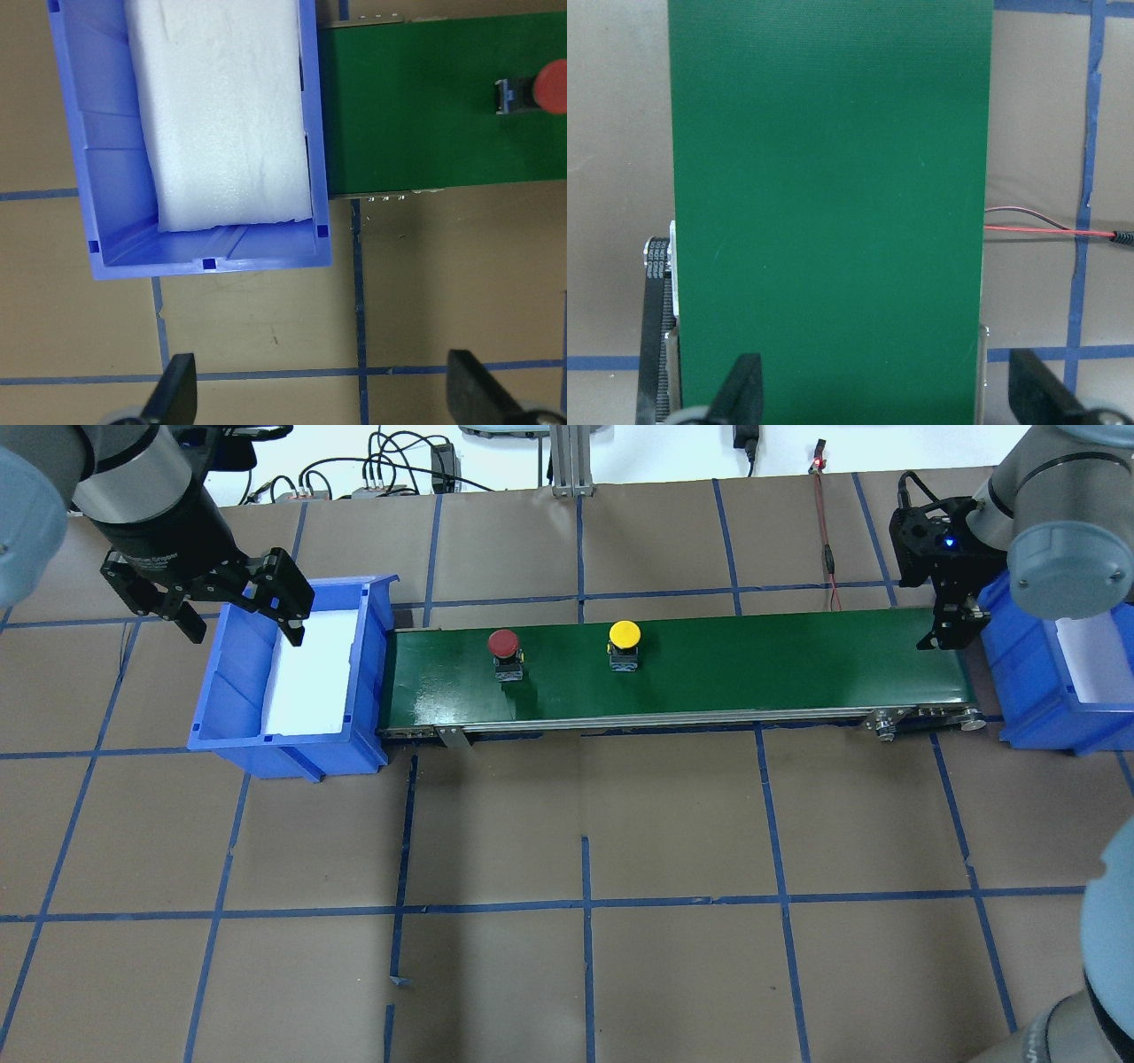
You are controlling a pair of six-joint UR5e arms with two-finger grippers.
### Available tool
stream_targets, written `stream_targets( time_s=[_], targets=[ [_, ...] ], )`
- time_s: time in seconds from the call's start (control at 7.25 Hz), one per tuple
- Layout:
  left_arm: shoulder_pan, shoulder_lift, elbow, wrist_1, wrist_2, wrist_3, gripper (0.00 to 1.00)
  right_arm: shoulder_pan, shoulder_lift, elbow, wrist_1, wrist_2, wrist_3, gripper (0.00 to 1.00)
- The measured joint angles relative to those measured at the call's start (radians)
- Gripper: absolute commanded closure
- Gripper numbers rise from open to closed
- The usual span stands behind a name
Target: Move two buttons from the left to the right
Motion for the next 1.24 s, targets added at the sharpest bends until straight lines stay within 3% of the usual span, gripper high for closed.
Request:
stream_targets(
  time_s=[1.24],
  targets=[
    [0.002, 0.010, -0.011, -0.046, -0.002, -0.074, 0.00, 0.008, -0.006, -0.053, 0.069, 0.000, 0.012, 0.03]
  ],
)
